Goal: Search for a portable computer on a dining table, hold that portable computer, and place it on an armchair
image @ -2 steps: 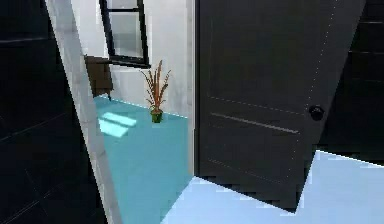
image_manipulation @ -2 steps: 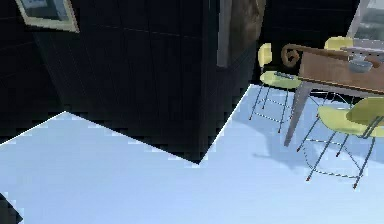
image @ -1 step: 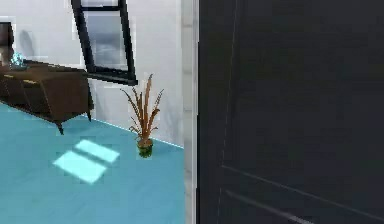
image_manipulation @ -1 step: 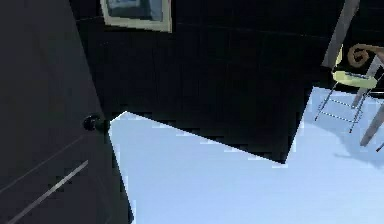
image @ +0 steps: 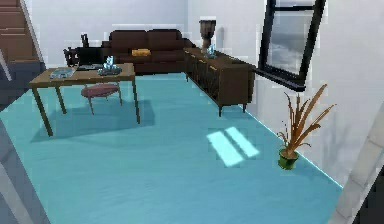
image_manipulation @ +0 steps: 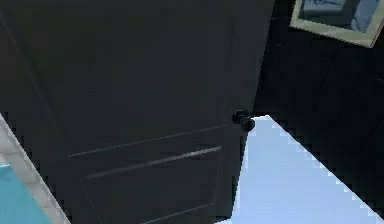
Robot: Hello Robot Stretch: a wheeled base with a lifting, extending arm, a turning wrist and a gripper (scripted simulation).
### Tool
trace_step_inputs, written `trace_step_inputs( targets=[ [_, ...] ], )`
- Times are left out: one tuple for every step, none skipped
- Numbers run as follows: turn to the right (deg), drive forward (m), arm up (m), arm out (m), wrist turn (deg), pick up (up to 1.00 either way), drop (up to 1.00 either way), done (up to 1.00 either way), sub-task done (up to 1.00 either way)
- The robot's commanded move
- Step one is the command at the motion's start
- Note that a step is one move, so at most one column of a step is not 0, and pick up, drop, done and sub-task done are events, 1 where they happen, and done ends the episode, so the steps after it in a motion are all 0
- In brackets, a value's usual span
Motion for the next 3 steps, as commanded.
trace_step_inputs(
  targets=[
    [-12.0, 0.00, 0.00, 0.00, 0.0, 0.00, 0.00, 0.00, 0.00],
    [0.0, 0.25, 0.00, 0.00, 0.0, 0.00, 0.00, 0.00, 0.00],
    [-3.0, 0.00, 0.00, 0.00, 0.0, 0.00, 0.00, 0.00, 0.00]
  ],
)
